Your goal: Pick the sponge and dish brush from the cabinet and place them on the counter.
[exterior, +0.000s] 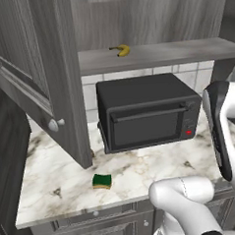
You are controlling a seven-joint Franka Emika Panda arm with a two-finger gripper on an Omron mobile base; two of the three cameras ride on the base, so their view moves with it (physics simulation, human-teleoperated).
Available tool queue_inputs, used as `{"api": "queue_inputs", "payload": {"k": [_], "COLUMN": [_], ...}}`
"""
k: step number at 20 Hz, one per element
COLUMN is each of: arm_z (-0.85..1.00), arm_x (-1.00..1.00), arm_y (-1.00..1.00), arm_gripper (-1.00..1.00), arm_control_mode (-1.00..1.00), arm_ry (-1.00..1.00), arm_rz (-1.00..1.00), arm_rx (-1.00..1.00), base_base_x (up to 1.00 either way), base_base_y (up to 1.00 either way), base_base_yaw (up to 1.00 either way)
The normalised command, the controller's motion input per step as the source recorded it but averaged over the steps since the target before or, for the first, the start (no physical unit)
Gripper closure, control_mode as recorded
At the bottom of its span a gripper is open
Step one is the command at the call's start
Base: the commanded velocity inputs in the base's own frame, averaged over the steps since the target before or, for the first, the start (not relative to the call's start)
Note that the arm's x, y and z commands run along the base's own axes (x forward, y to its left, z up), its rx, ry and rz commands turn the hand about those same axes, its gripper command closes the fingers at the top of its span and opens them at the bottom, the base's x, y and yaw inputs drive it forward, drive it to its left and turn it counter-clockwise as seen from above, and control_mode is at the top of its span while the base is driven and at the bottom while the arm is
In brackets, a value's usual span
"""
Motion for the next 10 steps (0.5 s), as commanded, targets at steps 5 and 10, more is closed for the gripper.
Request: {"api": "queue_inputs", "payload": {"k": [5, 10], "arm_z": [-0.47, -0.47], "arm_x": [-0.2, -0.17], "arm_y": [-0.1, -0.16], "arm_gripper": [1.0, 1.0], "arm_control_mode": [-1.0, -1.0], "arm_ry": [0.1, 0.08], "arm_rz": [0.0, 0.0], "arm_rx": [0.0, 0.01], "base_base_x": [0.0, 0.0], "base_base_y": [0.0, 0.0], "base_base_yaw": [0.0, 0.0]}}
